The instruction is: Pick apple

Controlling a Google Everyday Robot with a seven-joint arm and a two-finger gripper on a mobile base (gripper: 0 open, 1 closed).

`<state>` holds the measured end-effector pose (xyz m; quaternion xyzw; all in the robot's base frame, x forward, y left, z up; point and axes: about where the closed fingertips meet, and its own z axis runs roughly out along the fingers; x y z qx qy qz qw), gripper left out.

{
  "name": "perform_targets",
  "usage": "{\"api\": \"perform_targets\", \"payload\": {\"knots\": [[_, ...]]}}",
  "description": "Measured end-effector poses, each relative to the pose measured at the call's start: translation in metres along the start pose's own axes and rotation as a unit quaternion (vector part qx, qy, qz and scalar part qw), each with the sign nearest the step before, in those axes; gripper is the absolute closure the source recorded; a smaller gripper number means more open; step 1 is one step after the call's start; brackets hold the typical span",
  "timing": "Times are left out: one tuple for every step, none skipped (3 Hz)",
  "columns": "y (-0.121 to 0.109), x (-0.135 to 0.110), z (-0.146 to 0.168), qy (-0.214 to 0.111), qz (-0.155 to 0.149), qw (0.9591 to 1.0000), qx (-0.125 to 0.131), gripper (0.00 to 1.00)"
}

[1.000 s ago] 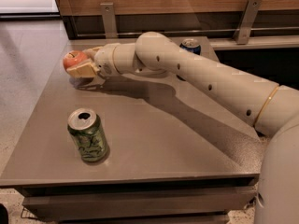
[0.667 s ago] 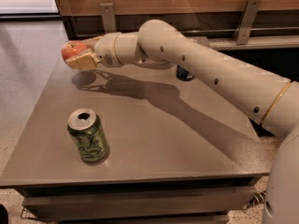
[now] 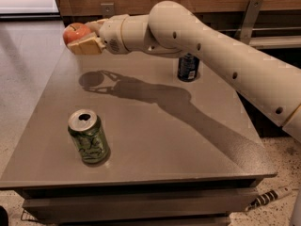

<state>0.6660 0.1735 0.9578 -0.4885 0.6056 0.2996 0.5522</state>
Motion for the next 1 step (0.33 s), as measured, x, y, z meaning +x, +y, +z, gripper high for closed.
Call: {"api": "perform_targets", "payload": {"knots": [[-0.0013, -0.0159, -0.0157, -0.008, -0.018, 0.9996, 0.018, 1.00]]}}
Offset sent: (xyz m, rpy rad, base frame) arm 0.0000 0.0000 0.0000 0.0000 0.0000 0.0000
